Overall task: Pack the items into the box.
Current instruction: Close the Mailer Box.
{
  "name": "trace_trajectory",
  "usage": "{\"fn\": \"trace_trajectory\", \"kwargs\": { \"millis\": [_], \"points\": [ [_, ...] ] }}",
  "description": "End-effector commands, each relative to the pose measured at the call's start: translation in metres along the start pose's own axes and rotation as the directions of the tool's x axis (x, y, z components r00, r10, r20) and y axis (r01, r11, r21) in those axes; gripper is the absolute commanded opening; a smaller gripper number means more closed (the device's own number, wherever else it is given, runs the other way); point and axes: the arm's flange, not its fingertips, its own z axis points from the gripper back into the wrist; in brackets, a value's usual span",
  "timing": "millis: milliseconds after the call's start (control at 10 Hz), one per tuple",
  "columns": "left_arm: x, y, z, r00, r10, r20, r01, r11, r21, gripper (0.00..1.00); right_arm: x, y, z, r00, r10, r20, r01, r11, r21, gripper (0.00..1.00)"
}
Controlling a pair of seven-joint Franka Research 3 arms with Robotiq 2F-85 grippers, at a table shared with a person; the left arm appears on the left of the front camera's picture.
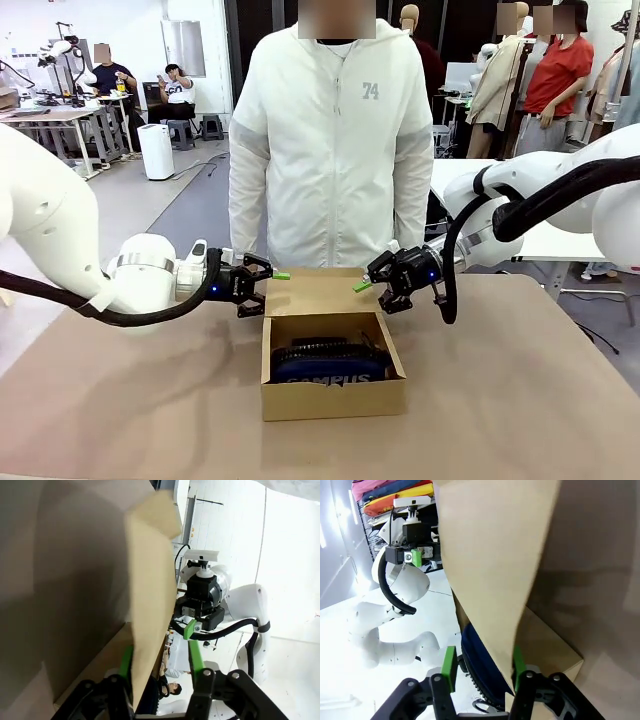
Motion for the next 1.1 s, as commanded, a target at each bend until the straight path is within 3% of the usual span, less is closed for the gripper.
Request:
{"fn": "trace_trajectory", "kwargs": {
  "millis": [0,200,400,800,1000],
  "points": [
    [-0.002,-0.003,0.003,1.0,-0.001,-0.013,0.001,1.0,-0.014,0.54,0.005,0.003,0.001,1.0,0.03,-0.001,-0.03,0.998,0.053,0.55],
    [-0.003,-0.005,0.005,1.0,-0.008,-0.01,0.008,1.0,-0.027,0.54,0.005,0.004,-0.001,0.998,0.056,-0.005,-0.055,0.997,0.059,0.55],
    [-0.009,-0.015,0.01,0.998,-0.068,-0.01,0.067,0.997,-0.045,0.54,-0.001,0.009,-0.001,0.987,0.158,0.019,-0.159,0.986,0.055,0.55],
    [-0.031,-0.048,0.032,0.974,-0.216,0.073,0.224,0.965,-0.139,0.54,-0.024,0.029,0.009,0.915,0.386,0.119,-0.391,0.92,0.017,0.55],
    [-0.039,-0.05,0.032,0.971,-0.222,0.088,0.232,0.965,-0.121,0.54,-0.04,0.043,0.003,0.861,0.48,0.167,-0.482,0.876,-0.031,0.55]
  ]
}}
